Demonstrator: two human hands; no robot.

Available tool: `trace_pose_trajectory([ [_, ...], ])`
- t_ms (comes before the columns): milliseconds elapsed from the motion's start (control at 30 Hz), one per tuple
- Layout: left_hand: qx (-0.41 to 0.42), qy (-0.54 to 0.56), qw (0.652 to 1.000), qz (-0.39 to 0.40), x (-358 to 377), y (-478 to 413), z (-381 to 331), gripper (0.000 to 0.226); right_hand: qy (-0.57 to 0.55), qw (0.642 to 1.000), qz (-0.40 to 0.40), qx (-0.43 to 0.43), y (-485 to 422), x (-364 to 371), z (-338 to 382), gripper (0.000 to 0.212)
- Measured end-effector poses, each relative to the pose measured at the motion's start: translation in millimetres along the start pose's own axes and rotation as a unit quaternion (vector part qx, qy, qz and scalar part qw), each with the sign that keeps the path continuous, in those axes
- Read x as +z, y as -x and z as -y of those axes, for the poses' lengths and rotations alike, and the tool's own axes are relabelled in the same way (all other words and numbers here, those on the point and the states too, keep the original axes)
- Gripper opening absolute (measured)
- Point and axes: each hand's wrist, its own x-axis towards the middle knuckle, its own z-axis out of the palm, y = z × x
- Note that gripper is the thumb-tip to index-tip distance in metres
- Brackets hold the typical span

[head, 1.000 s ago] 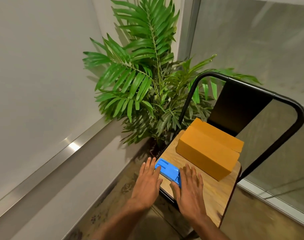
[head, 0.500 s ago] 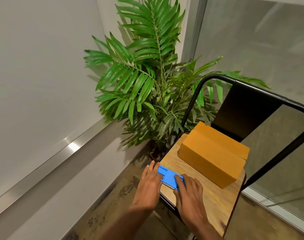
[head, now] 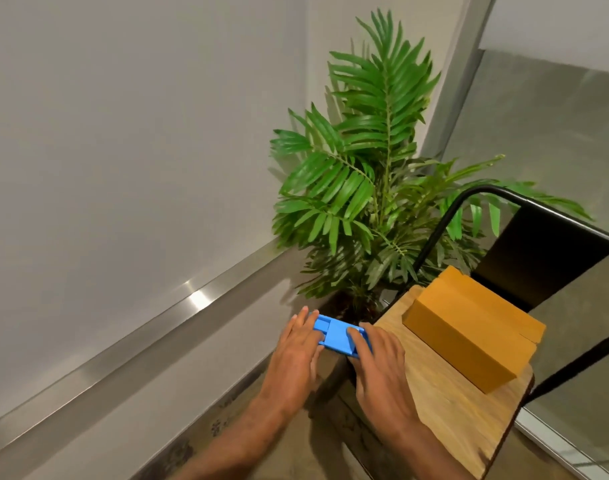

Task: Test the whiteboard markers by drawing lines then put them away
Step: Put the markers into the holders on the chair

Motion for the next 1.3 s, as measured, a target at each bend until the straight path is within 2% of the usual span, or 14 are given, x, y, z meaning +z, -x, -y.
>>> trace_pose_trajectory([
  [367, -0.077, -0.039, 0.988, -0.128, -143.8, 86.5, 72.6, 0.028, -0.019, 0.981, -0.021, -0.191, -16.6, 1.9, 164.0, 0.077],
  [767, -0.245, -0.112, 0.936, -0.228, -280.0, 243.0, 182.9, 0.045, -0.09, 0.93, 0.026, -0.356, 3.4, 80.4, 385.6, 0.067],
  [1067, -0.359, -0.158, 0.885, -0.25, -327.4, 347.9, 267.2, 0.042, -0.097, 0.898, 0.1, -0.416, 36.4, 147.5, 519.5, 0.073],
  [1300, -0.415, -0.185, 0.859, -0.237, -335.6, 398.0, 319.3, 0.04, -0.076, 0.885, 0.143, -0.436, 54.0, 194.3, 578.3, 0.077],
])
